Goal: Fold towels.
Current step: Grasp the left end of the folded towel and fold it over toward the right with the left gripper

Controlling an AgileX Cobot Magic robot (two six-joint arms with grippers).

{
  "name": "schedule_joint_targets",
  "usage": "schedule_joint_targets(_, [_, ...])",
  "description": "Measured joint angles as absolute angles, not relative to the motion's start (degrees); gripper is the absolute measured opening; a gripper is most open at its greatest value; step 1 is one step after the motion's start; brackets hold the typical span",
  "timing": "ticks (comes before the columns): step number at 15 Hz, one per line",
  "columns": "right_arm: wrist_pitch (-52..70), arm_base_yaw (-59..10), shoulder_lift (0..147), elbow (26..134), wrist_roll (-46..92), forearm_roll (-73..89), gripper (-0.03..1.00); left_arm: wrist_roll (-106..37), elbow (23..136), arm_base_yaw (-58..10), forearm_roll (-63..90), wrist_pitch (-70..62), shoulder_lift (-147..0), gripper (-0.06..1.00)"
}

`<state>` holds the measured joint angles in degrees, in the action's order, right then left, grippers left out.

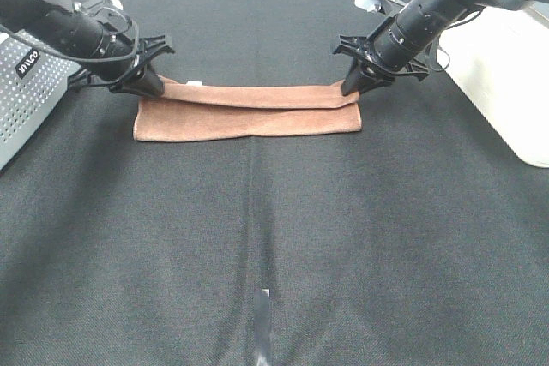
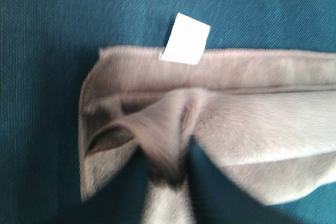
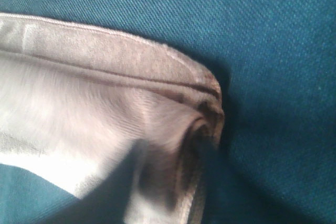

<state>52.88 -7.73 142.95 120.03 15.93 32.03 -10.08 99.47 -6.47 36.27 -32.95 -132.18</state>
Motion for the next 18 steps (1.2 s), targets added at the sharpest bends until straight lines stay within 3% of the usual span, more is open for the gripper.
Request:
schedule_joint_targets(2, [54.2, -7.73, 142.95, 120.03, 15.47, 32.03, 0.69, -10.08, 101.3, -6.47, 36.27, -34.15, -132.18, 0.68])
schedule_joint_targets(3, [54.77, -7.73, 142.95, 120.03, 14.55, 31.8, 0.73, -10.08, 101.93, -6.47, 36.15, -34.95, -132.12, 0.74])
schedule_joint_targets(9, [58.33, -7.73, 142.95, 120.03, 11.23, 26.7, 0.77, -4.47, 102.33, -6.47, 27.44, -37.76, -132.01, 0.79])
schedule_joint_targets(18, [58.38, -7.73, 142.95, 120.03, 11.17, 26.13, 0.77, -2.81, 102.62, -6.53, 27.1, -38.16, -137.17, 0.79])
